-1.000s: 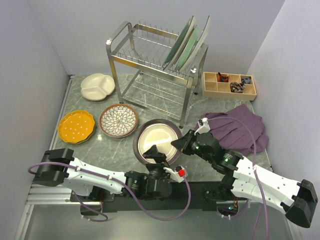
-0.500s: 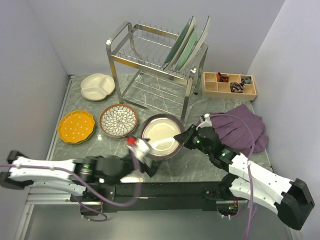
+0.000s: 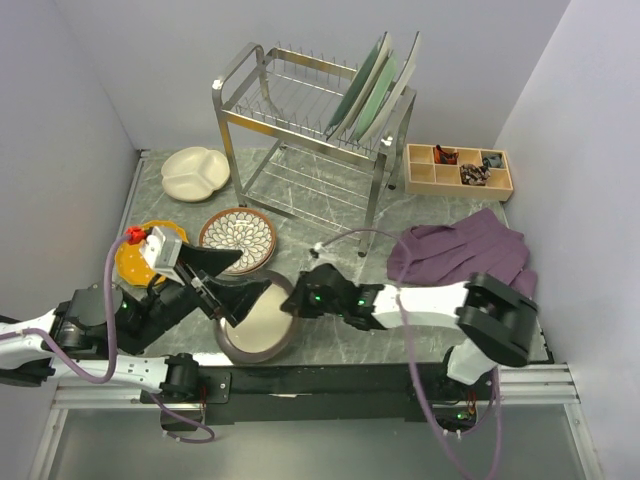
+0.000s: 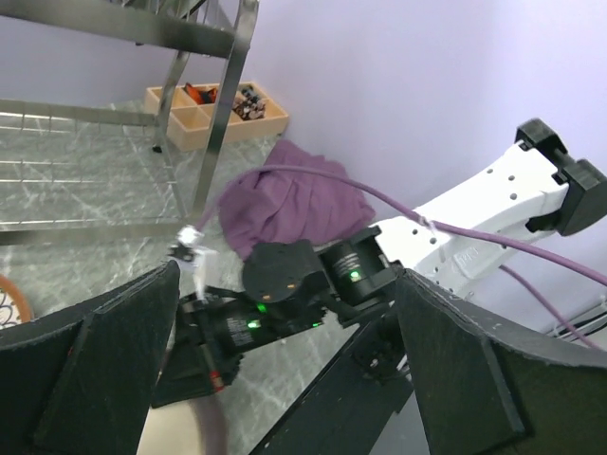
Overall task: Unload the plates from the dish rack
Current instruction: Place the plate at the center of the board.
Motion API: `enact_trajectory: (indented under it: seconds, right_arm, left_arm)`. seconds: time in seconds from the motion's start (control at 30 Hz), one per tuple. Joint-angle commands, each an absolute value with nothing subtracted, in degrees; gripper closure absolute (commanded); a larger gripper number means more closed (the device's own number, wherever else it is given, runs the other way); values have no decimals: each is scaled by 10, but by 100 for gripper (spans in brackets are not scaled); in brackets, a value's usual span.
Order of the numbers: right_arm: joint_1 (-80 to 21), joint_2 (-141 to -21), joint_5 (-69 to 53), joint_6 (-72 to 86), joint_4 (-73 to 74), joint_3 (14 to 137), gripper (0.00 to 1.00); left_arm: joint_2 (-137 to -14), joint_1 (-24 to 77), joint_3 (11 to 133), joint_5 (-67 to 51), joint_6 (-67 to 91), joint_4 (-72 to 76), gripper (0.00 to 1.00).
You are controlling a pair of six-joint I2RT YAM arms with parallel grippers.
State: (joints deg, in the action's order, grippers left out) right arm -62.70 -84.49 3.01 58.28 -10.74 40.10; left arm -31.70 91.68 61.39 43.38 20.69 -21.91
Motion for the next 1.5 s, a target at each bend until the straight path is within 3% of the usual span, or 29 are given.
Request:
enact_trajectory:
  seconds: [0.0,0.9,0.97,1.07,1.1,1.2,1.47]
  right_arm:
    - [-648,-924,30,622,-279,517,100]
    - [-698,-1155,32,707,-364,685,99]
    - [-700,-1161,39,714,-362,686,94]
    - [-699,-1163,53,716,-361,679,78]
    - [-700,-1162,54,715,-360,674,69]
    - [-699,-1154,69,703,-335,669,55]
    - [-684,-1123,102,686,-287,628,48]
  left_arm:
    - [-316,916,629,446,219,-252,0]
    - [-280,916,599,465,205,-237,1]
    - [-280,916,599,467,203,-237,1]
    - [-282,916,596,471,202,-237,1]
    - [-282,916,596,473,202,-237,1]
    - [-280,916,594,477,202,-240,1]
    - [-272,916,577,490,193,-218,1]
